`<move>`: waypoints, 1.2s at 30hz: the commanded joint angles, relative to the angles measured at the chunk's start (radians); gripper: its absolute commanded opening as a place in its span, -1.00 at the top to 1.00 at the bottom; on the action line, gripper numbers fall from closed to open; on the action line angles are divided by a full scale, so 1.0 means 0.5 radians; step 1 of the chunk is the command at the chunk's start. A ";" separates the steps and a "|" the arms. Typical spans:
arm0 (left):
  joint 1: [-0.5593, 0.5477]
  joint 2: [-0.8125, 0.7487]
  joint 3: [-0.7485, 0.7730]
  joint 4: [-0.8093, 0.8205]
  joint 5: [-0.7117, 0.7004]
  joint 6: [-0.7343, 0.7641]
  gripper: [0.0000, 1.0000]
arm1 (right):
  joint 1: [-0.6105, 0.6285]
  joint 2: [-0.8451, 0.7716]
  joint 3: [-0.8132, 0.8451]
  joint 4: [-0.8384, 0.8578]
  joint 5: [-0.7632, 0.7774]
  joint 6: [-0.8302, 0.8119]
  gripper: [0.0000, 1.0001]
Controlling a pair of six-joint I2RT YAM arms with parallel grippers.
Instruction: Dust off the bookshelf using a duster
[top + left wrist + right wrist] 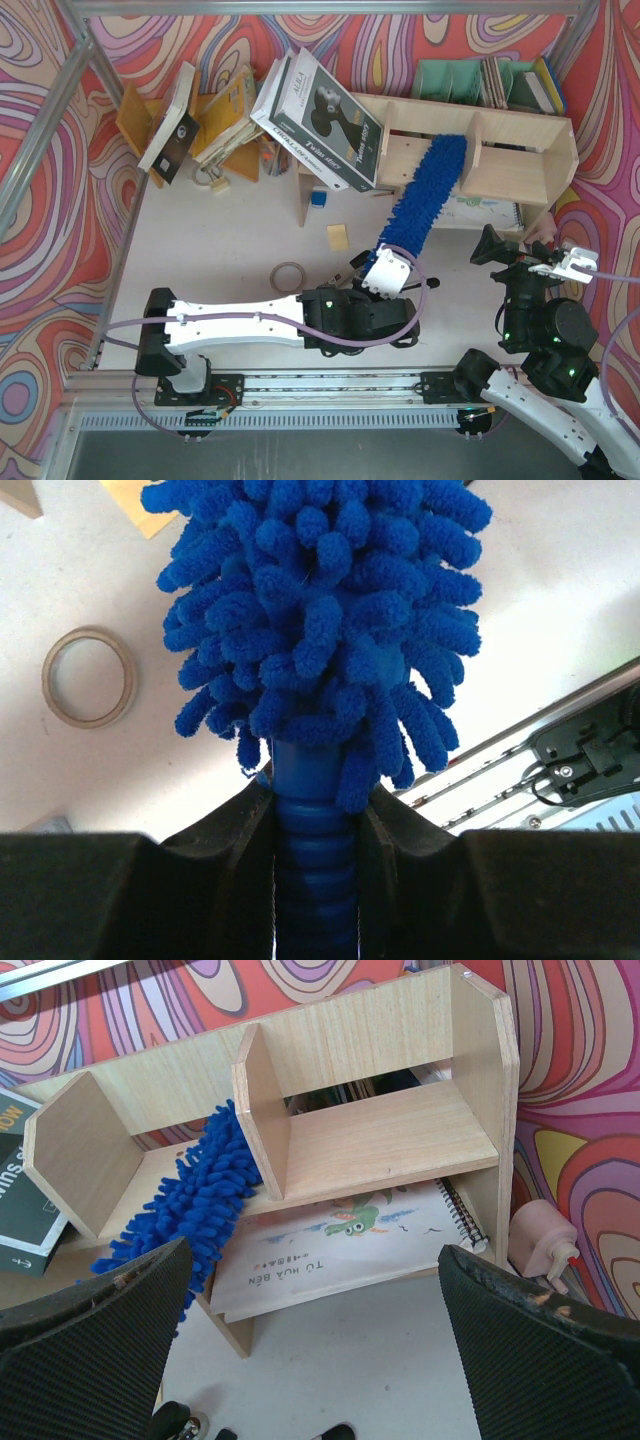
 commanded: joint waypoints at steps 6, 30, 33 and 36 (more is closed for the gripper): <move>0.004 -0.004 0.067 0.030 -0.063 0.047 1.00 | -0.004 -0.023 0.018 0.026 0.008 -0.015 -0.97; 0.011 -0.968 -0.744 0.723 -0.408 0.898 1.00 | -0.004 -0.026 0.014 0.029 0.001 -0.015 -0.97; 0.041 -1.305 -1.062 1.219 -0.456 1.392 1.00 | -0.004 -0.021 0.015 0.027 -0.005 -0.012 -0.98; 0.174 -1.566 -1.330 1.771 -0.371 1.806 1.00 | -0.004 -0.014 0.014 0.022 -0.008 -0.008 -0.98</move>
